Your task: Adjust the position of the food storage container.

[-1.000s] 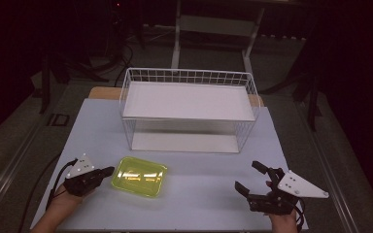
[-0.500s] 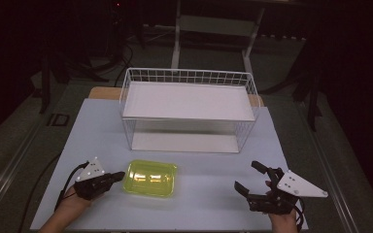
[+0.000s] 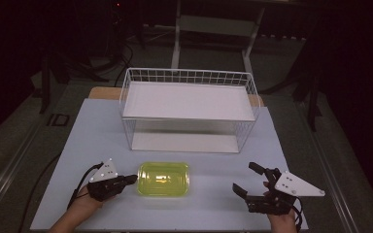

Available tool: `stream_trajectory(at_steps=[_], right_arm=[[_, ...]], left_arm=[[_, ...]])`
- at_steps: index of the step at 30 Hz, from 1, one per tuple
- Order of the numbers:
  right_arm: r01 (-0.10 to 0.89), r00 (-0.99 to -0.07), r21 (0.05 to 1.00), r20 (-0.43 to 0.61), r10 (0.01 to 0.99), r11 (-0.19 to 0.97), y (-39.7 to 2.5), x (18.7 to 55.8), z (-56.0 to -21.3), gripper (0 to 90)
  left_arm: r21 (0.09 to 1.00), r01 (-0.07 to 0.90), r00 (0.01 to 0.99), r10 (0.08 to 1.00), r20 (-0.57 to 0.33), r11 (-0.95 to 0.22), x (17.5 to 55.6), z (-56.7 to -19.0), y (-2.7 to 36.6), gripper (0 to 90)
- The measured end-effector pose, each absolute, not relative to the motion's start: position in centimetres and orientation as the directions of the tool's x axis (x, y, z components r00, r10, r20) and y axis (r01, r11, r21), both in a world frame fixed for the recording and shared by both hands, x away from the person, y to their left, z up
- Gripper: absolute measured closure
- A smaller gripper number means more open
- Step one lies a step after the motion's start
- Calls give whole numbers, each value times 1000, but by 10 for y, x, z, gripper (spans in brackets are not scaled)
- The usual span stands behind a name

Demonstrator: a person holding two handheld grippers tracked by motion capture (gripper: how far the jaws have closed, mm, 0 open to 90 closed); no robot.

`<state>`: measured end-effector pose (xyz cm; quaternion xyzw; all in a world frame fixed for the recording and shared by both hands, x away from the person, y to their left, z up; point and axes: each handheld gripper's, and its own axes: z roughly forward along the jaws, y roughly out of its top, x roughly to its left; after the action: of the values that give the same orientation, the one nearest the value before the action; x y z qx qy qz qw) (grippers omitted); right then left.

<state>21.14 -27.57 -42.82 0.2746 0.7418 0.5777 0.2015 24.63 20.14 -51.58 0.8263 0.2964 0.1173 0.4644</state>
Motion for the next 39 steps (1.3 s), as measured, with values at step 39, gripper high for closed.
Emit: stream_trajectory(at_steps=[39], right_arm=[[169, -795, 966, 16, 607, 196, -274, 215, -434, 142]], left_arm=[[842, 375, 825, 554, -112, -387, 258, -521, 154, 898]])
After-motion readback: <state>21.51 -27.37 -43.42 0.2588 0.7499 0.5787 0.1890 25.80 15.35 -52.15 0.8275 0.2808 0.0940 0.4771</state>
